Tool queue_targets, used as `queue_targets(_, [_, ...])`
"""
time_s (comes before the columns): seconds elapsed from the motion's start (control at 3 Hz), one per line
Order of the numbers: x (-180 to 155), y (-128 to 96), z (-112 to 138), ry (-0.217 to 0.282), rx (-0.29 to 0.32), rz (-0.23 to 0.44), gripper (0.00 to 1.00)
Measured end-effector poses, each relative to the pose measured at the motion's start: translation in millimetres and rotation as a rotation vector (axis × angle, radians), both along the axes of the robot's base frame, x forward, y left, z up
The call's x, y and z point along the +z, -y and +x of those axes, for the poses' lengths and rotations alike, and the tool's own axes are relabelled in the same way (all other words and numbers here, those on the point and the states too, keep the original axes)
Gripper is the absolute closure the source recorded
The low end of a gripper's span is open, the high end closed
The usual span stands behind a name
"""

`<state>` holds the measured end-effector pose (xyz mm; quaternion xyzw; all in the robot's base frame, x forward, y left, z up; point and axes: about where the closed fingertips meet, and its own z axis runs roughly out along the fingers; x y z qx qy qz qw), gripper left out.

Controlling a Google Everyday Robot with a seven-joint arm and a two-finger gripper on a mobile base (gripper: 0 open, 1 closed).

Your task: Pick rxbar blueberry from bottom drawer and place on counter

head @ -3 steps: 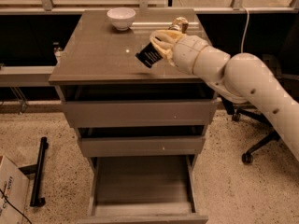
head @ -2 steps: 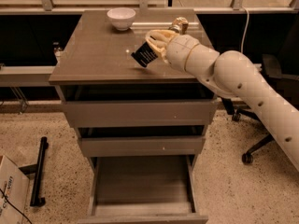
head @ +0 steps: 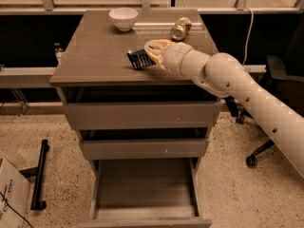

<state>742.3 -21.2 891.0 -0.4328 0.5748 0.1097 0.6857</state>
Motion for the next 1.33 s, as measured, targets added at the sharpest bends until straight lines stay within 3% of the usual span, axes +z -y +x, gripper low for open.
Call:
queue_targets(1.0, [3.1,-8.6,-2.2,0.005,0.013,0.004,0.04])
queue_targets(1.33, [3.2,-9.9,-2.4,0.005,0.015,0.005,0.00])
